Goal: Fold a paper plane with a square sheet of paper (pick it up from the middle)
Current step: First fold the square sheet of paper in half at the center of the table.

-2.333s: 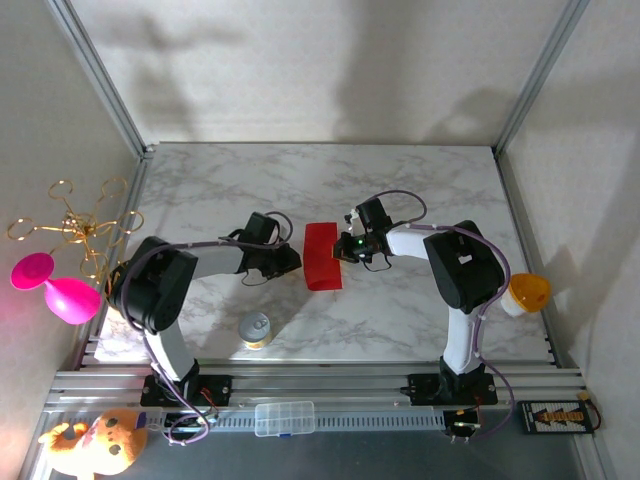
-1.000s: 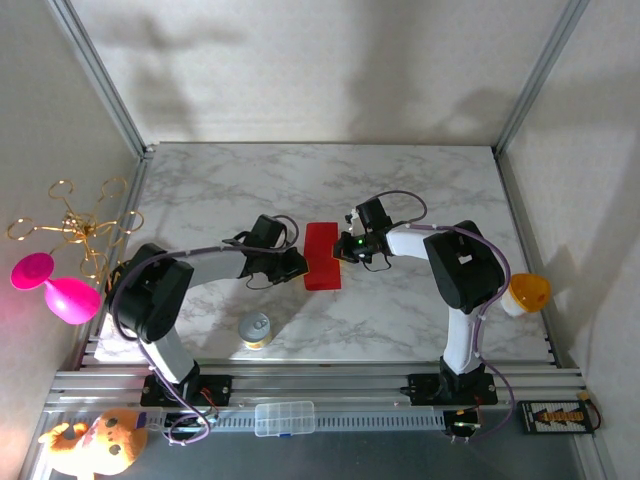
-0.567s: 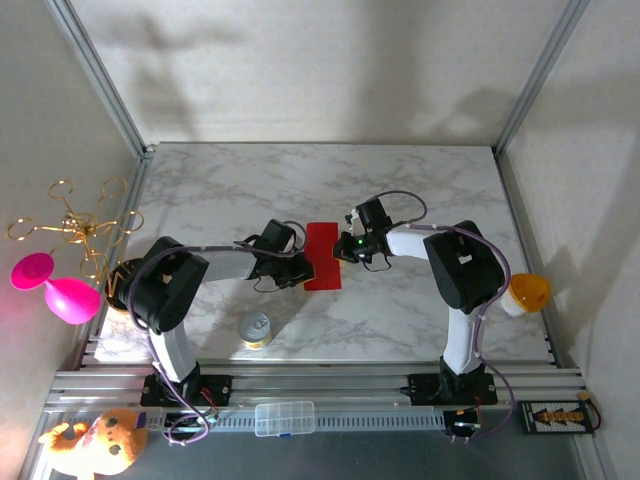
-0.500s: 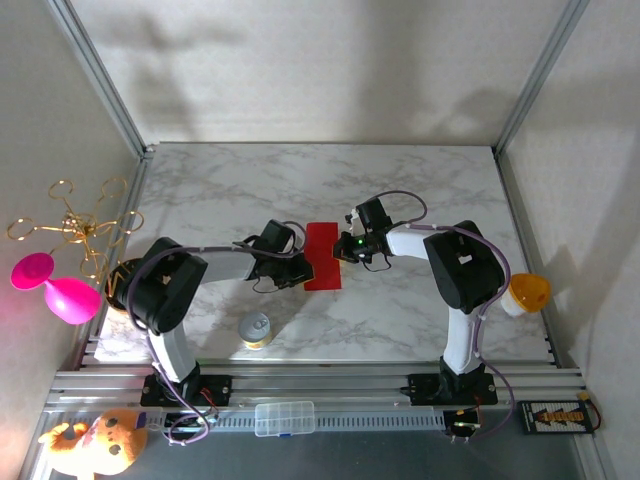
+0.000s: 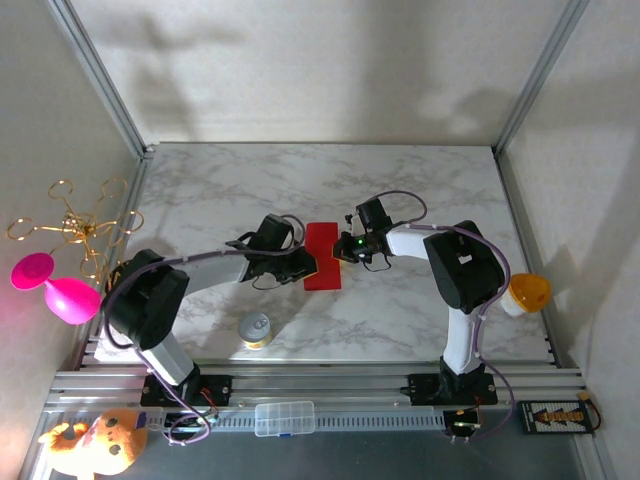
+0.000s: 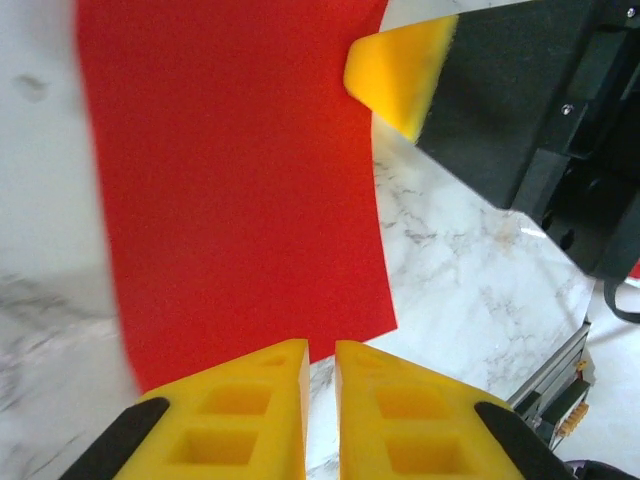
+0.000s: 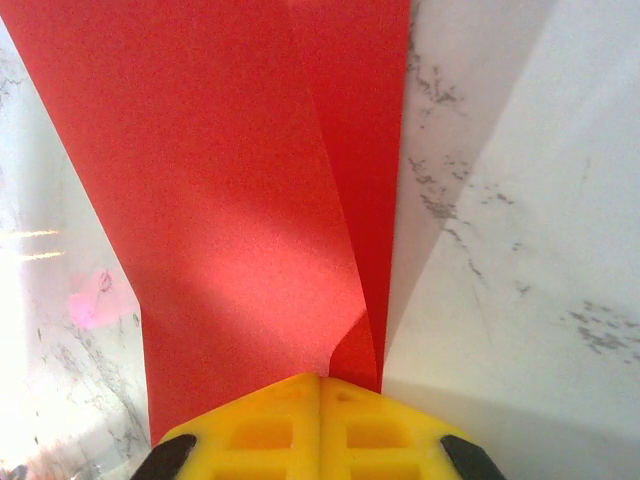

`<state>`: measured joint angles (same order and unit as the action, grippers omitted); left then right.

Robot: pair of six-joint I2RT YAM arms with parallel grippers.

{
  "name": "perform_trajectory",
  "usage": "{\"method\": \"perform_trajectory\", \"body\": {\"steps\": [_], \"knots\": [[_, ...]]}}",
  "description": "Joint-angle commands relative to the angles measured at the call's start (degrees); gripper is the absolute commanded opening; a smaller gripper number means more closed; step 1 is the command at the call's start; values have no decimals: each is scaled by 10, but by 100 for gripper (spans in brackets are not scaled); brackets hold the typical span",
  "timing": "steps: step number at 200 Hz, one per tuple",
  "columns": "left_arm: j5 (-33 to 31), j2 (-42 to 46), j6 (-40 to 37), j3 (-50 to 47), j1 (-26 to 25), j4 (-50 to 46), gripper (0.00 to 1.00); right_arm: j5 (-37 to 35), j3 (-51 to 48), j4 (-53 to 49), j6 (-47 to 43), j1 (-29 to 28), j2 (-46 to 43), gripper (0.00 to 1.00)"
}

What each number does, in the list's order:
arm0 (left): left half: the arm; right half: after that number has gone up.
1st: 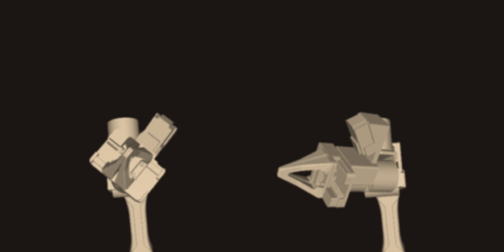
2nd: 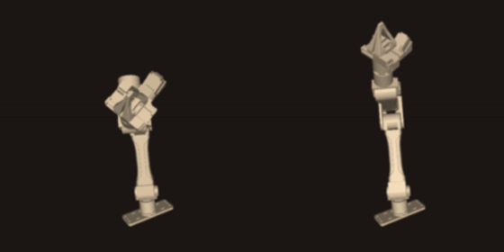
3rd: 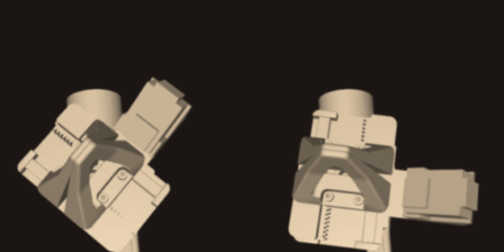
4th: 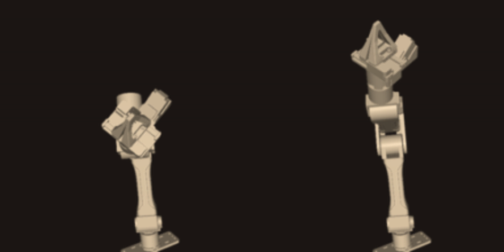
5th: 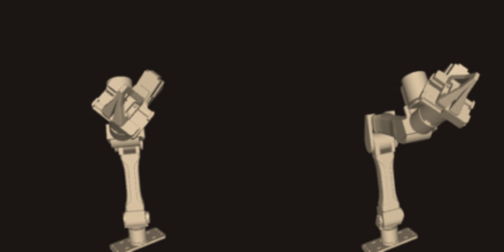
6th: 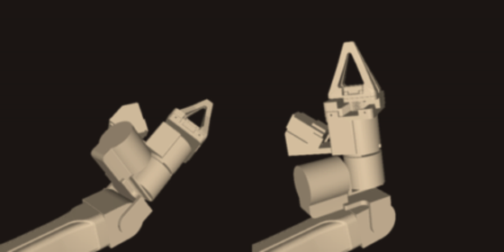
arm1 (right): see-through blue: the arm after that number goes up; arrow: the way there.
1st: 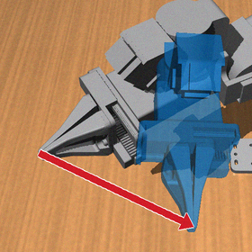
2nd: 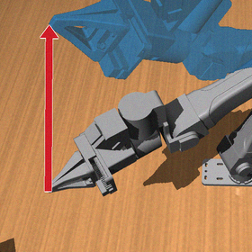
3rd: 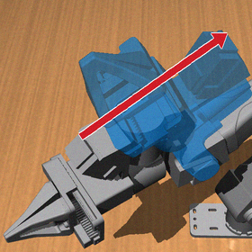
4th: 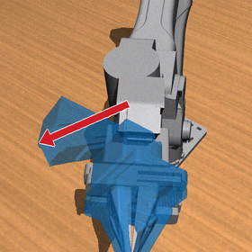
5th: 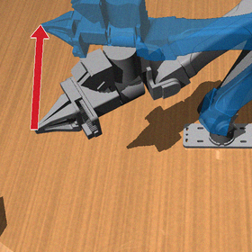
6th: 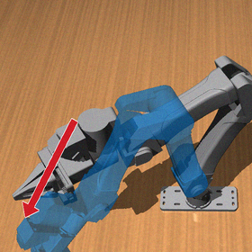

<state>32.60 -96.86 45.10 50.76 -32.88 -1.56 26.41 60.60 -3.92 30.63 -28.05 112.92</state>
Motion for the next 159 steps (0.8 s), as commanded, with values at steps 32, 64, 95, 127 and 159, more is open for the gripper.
{"method": "perform_trajectory", "body": {"steps": [32, 64, 95, 127, 159], "knots": [[-11, -76, -24, 19, -12, -48, 13, -171, -51, -152, -21, 3, 88, 3], [-23, -60, -48, -21, -12, -84, 14, -176, -50, -158, -24, 3, 90, 3], [-51, -48, -87, -42, -7, -151, 14, -176, -48, -159, -25, 3, 92, 4], [-51, -5, -103, -21, 12, -180, 14, -181, -50, -160, -27, 3, 95, 3], [-25, 40, -75, 33, 33, -116, 15, -184, -50, -160, -29, 3, 93, 3]]}}
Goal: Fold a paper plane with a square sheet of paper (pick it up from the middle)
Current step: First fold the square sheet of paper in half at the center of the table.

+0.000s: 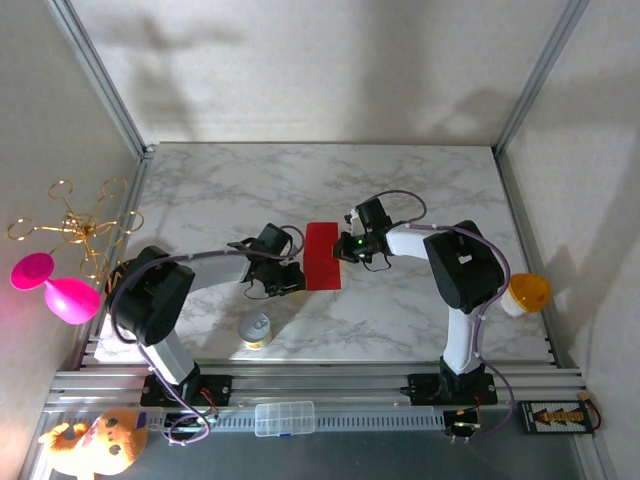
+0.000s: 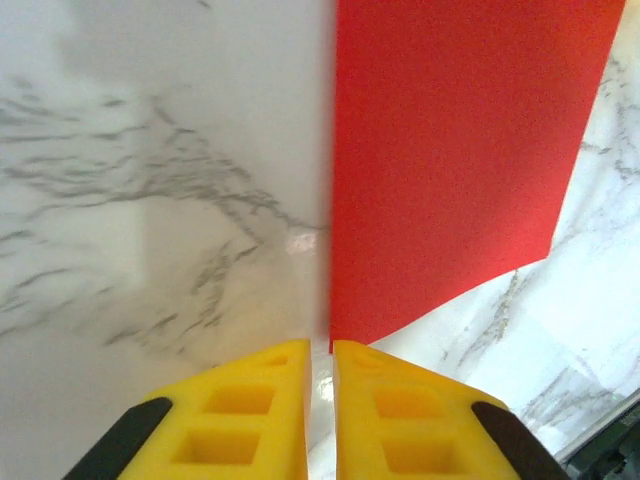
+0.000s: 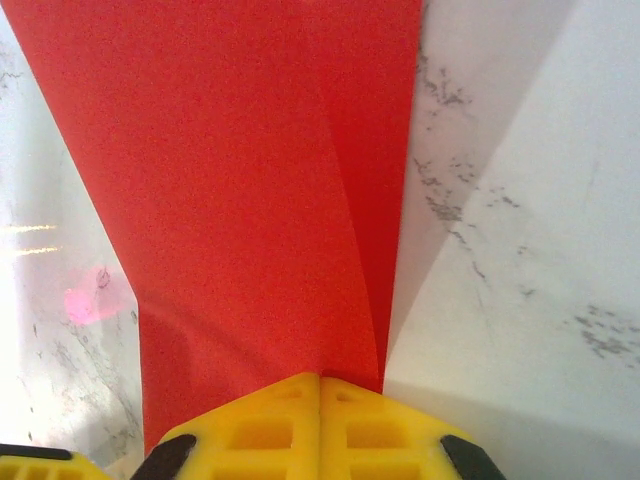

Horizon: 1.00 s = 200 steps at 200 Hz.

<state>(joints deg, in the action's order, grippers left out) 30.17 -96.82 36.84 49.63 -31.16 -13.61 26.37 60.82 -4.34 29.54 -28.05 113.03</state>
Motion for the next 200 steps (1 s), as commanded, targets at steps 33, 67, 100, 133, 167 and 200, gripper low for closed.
{"method": "perform_trajectory", "body": {"steps": [33, 67, 100, 133, 167, 200], "knots": [[-13, -12, 46, 98, 21, 85, 15, -185, -50, -157, -18, 3, 96, 3], [-37, -97, 60, 157, 20, 95, 14, -184, -52, -155, -18, 3, 96, 4], [-46, -147, 63, 188, 24, 111, 14, -183, -55, -153, -18, 2, 97, 4], [-46, -181, 71, 184, 41, 126, 14, -183, -58, -151, -19, 3, 98, 3], [-49, -183, 54, 139, 63, 149, 14, -193, -61, -154, -19, 3, 99, 4], [-53, -164, 41, 103, 99, 165, 14, -202, -65, -157, -19, 3, 98, 4]]}}
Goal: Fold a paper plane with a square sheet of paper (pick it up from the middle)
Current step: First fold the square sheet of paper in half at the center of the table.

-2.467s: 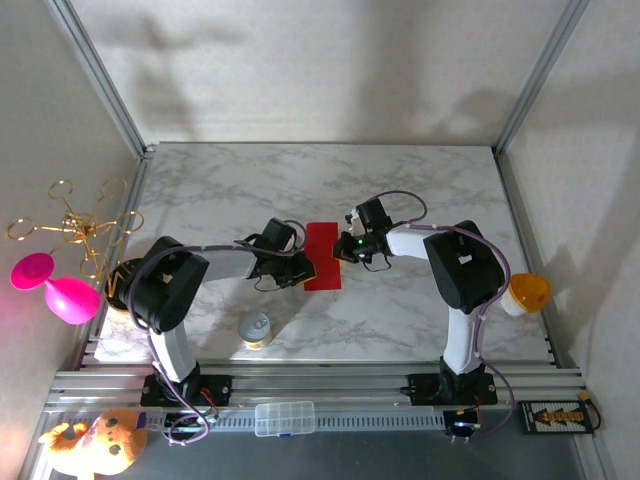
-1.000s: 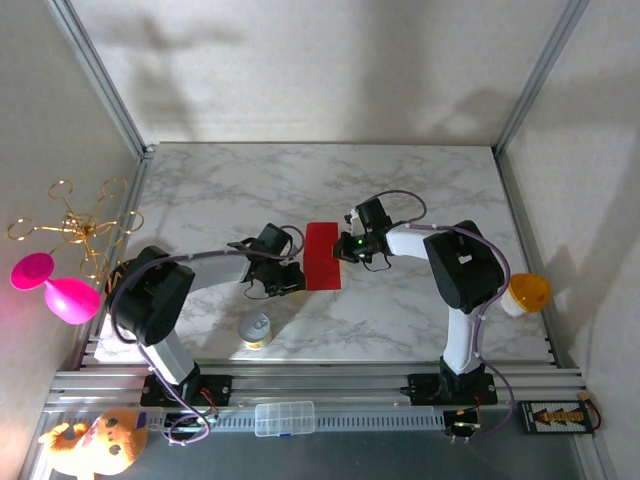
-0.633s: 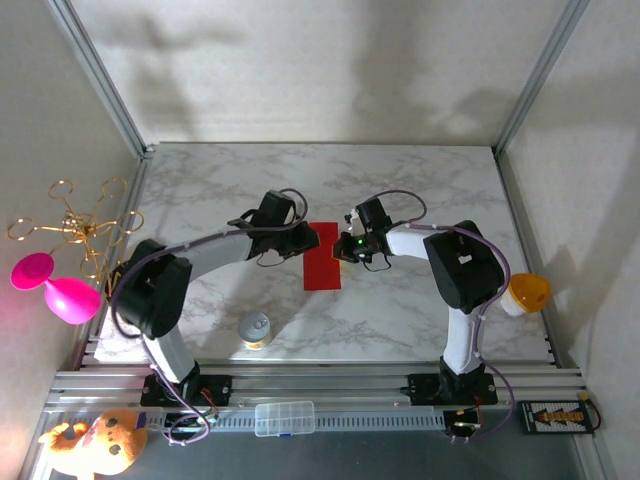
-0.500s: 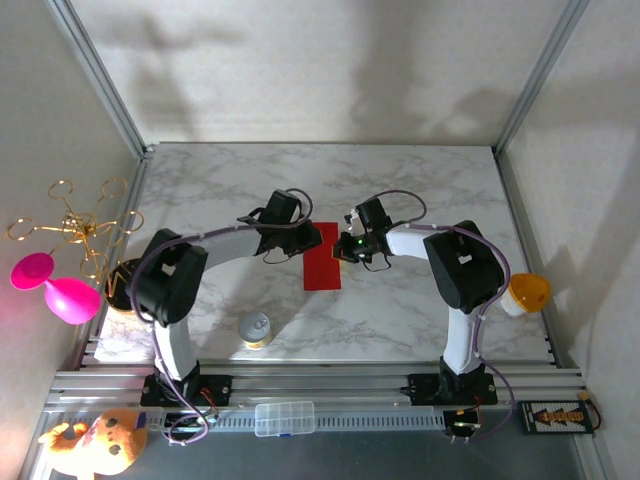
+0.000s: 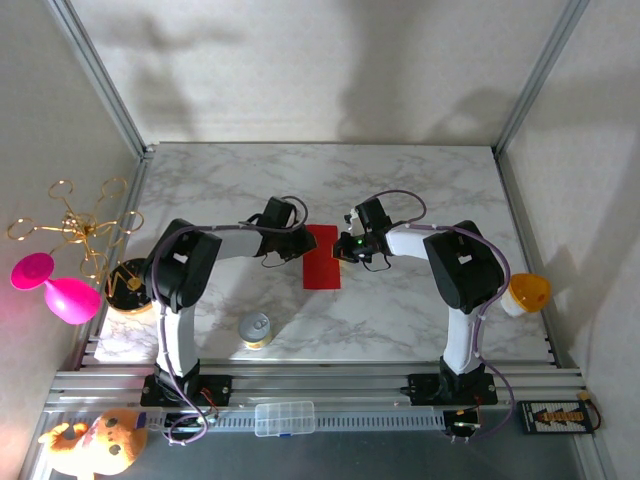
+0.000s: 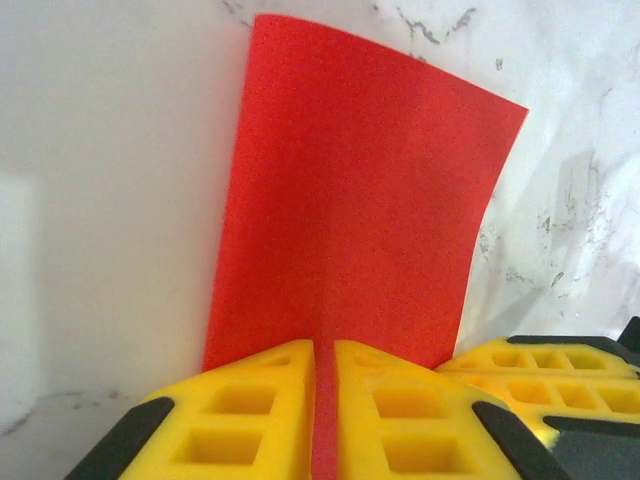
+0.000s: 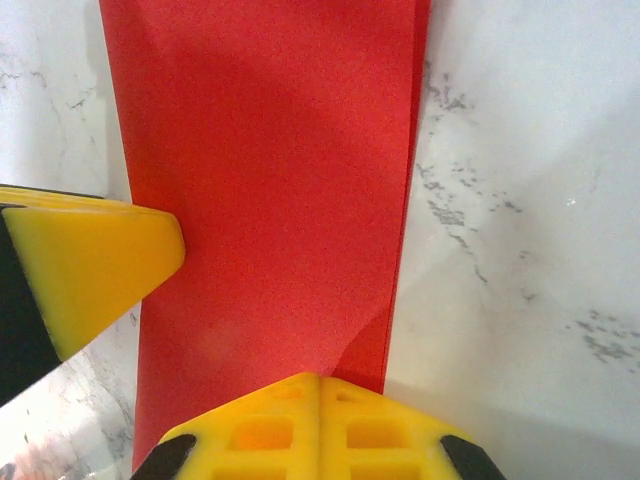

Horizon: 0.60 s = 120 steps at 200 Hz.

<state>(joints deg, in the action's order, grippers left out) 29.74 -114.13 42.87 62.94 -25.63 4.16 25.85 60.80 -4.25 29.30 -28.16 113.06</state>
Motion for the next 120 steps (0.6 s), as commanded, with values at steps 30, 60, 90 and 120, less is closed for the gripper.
{"method": "perform_trajectory", "body": {"steps": [30, 60, 90, 120], "knots": [[-42, 37, -36, -10, 60, -31, 15, -200, -65, -159, -17, 5, 96, 4], [0, 70, -15, 1, 44, 3, 15, -199, -63, -159, -16, 5, 95, 4], [9, 67, 2, 11, 13, 31, 15, -198, -63, -159, -15, 4, 96, 4], [4, 19, 5, 42, -3, 15, 14, -197, -64, -158, -14, 5, 97, 4]]}}
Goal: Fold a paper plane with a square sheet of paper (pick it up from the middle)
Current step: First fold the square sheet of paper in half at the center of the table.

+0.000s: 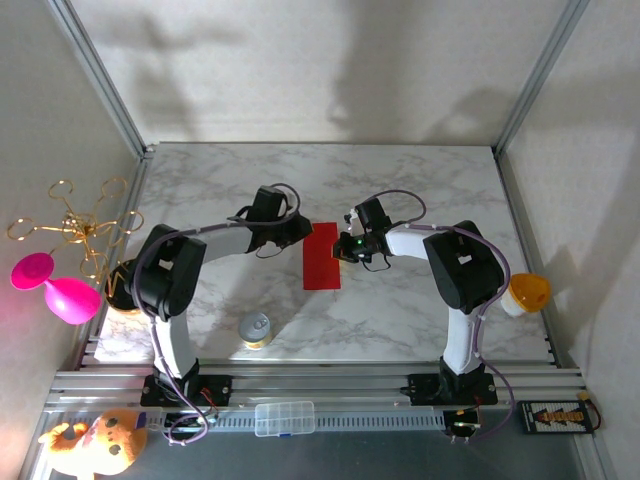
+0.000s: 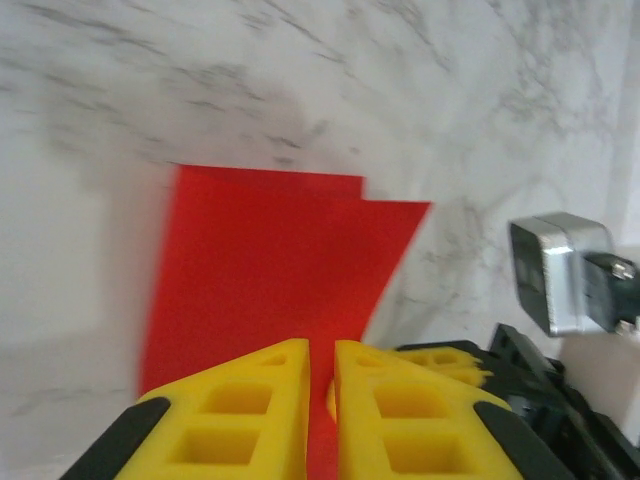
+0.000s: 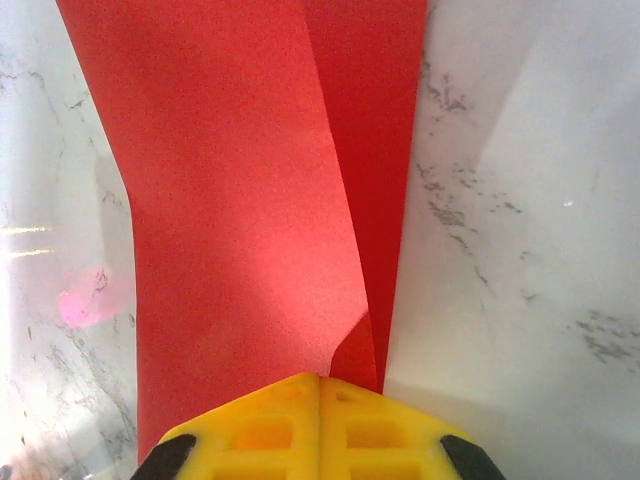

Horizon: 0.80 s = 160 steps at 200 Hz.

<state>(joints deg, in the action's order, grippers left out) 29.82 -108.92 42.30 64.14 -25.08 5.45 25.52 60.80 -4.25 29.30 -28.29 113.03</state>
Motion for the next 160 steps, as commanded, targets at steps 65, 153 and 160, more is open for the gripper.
{"method": "perform_trajectory", "body": {"steps": [65, 153, 160], "knots": [[-30, -100, 1, 70, 0, -40, 14, -192, -70, -154, -15, 6, 94, 4], [-69, -112, -21, 45, 59, -32, 14, -204, -67, -159, -14, 8, 94, 4], [-65, -111, -21, 41, 65, -25, 14, -205, -67, -160, -15, 8, 93, 4]]}}
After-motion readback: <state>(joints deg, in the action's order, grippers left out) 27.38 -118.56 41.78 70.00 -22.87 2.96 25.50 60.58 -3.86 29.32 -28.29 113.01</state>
